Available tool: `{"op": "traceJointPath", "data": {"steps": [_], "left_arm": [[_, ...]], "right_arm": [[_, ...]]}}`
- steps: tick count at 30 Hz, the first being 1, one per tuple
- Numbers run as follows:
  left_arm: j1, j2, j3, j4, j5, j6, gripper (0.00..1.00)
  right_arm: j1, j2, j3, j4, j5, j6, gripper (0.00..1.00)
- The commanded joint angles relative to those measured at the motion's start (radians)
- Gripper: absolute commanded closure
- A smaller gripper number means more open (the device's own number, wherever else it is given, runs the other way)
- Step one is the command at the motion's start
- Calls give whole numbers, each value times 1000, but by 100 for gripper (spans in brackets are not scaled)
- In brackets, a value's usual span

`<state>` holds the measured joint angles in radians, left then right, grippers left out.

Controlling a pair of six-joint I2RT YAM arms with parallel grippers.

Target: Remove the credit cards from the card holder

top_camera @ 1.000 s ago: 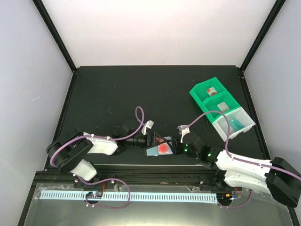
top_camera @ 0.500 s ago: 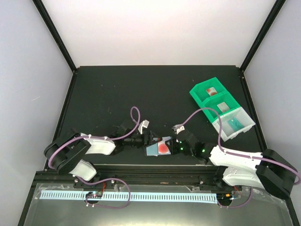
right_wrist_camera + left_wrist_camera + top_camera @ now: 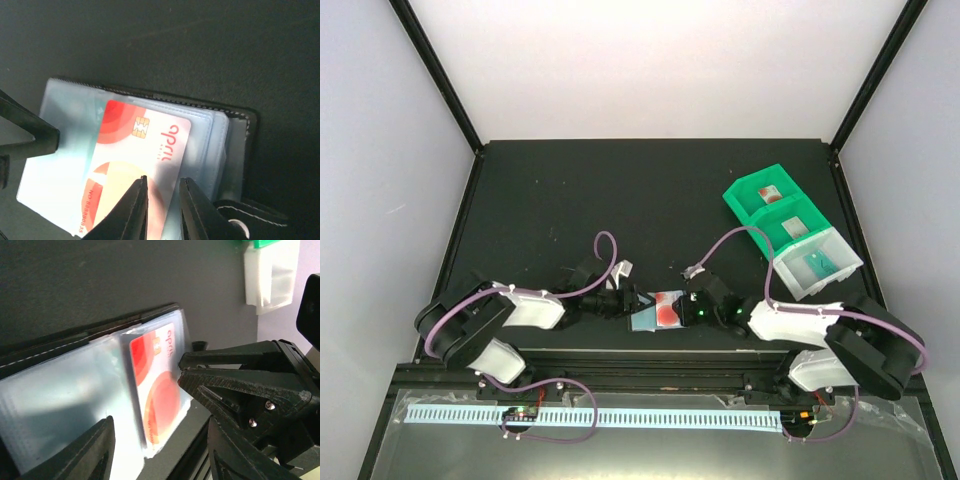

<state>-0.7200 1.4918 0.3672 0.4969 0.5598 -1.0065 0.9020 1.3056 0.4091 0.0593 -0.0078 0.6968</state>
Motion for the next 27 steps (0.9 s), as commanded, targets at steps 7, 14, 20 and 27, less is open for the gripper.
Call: {"op": "traceJointPath", "data": {"steps": [7, 14, 20, 27], "left_arm": [[7, -65, 52, -229, -112, 96, 53], [5, -60, 61, -198, -83, 77, 56], [3, 11, 63, -78, -19, 39, 62], [-1, 73, 89, -51, -10, 17, 63]], "right_arm": [[-4, 89, -26, 108, -60, -2, 87], [-3, 115, -36, 147, -76, 7, 88], [-3, 106, -58, 161, -69, 11, 88], [-4, 109, -81, 193, -73, 30, 88]]}}
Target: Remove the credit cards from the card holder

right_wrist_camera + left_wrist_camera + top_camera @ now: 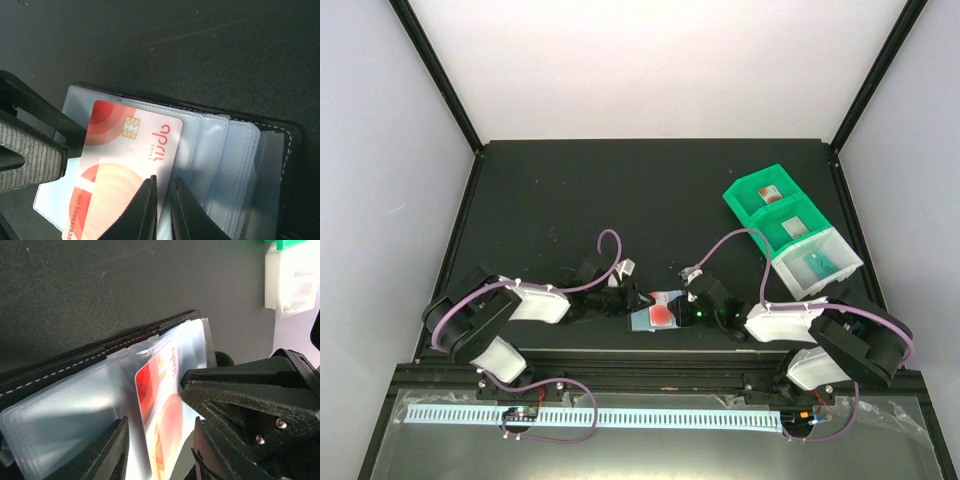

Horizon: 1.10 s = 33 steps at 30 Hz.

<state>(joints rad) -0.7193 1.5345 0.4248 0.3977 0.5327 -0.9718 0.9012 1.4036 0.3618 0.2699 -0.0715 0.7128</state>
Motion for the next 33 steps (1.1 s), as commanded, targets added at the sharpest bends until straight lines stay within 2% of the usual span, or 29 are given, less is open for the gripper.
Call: {"op": "traceJointPath", "data": {"steps": [1, 6, 11, 15, 17, 18, 33], "left_arm": [[-2, 35, 31, 51, 15, -18, 64], [-2, 55, 30, 57, 1, -16, 71], [-7, 73, 31, 70, -3, -29, 73], [-9, 83, 26, 89, 3, -33, 85], [-8, 87, 30, 96, 13, -28, 96], [-10, 89, 31, 98, 15, -24, 98], [5, 9, -27, 68, 9, -2, 98]], "right_arm": [[-3, 11, -36, -17, -7, 14, 88], [-3, 4, -38, -24, 3, 15, 88], [-3, -5, -44, -21, 13, 23, 88], [-2, -5, -44, -26, 20, 24, 88], [-4, -7, -46, -27, 22, 26, 88], [-2, -8, -46, -28, 25, 27, 88], [-3, -59, -34, -120, 103, 17, 88]]}}
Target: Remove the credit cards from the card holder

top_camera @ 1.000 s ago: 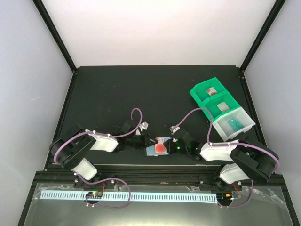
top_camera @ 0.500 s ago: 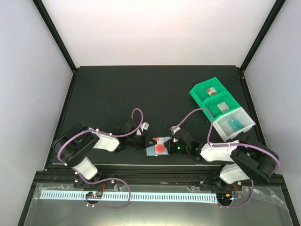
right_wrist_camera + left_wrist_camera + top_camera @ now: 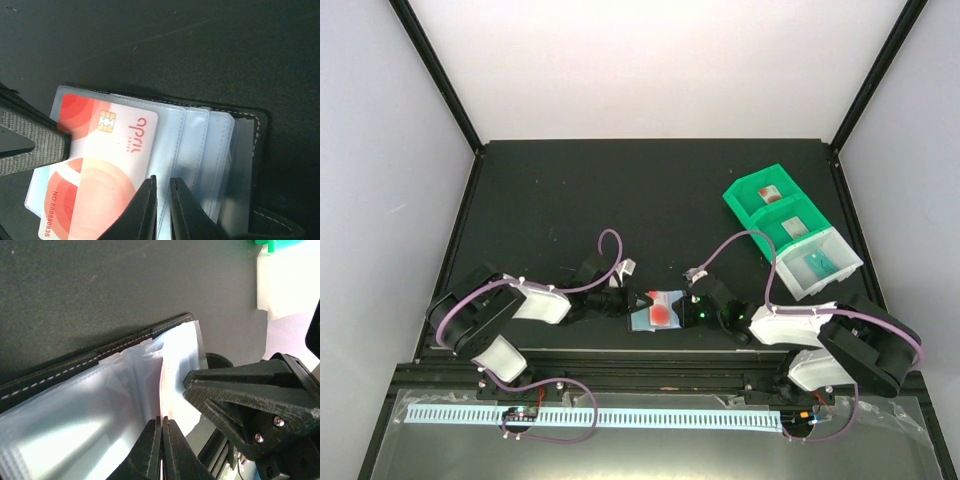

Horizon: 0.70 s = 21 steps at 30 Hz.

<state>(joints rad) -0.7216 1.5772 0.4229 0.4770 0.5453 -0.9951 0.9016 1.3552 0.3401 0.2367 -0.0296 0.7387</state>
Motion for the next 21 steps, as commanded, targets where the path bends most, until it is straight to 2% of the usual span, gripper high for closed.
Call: {"op": "traceJointPath", "data": {"steps": [1, 6, 11, 21], "left_arm": [[10, -41, -31, -6, 6, 15, 98], [13, -81, -58, 16, 23, 1, 99], [16, -131, -18, -153, -32, 81, 99], [29, -183, -5, -296, -44, 131, 98]], "right_arm": [[-3, -7, -13, -85, 59, -7, 88], [-3, 15, -37, -43, 48, 12, 88], [-4, 6, -46, -60, 68, 17, 88], [-3, -43, -38, -99, 101, 0, 88]]}}
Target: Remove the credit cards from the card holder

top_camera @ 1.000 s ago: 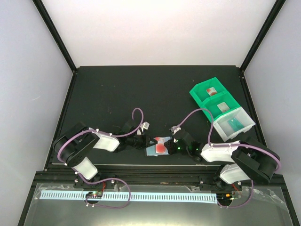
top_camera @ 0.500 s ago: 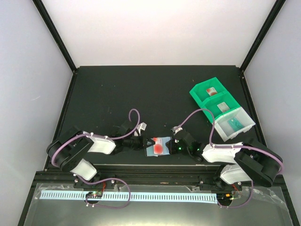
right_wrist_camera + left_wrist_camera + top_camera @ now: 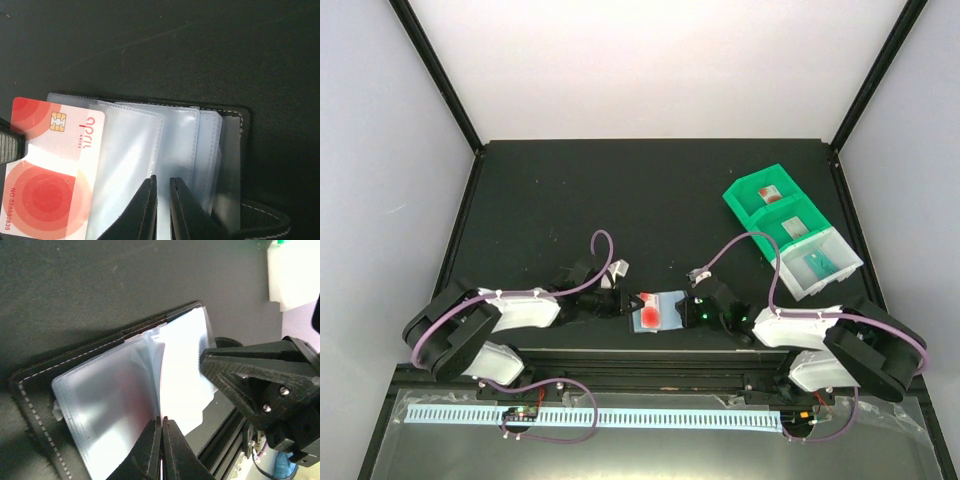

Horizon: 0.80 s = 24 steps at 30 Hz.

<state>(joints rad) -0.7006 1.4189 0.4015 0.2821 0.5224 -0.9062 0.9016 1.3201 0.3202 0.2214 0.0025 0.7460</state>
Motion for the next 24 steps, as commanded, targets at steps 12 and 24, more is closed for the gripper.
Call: {"op": "traceJointPath", "data": {"steps": [12, 24], "left_arm": [[17, -248, 2, -273, -149, 40, 99], [27, -389, -49, -303, -225, 19, 99]], "right_arm": [[-3, -90, 25, -161, 45, -41, 87], [-3, -142, 74, -62, -207, -38, 81]]}}
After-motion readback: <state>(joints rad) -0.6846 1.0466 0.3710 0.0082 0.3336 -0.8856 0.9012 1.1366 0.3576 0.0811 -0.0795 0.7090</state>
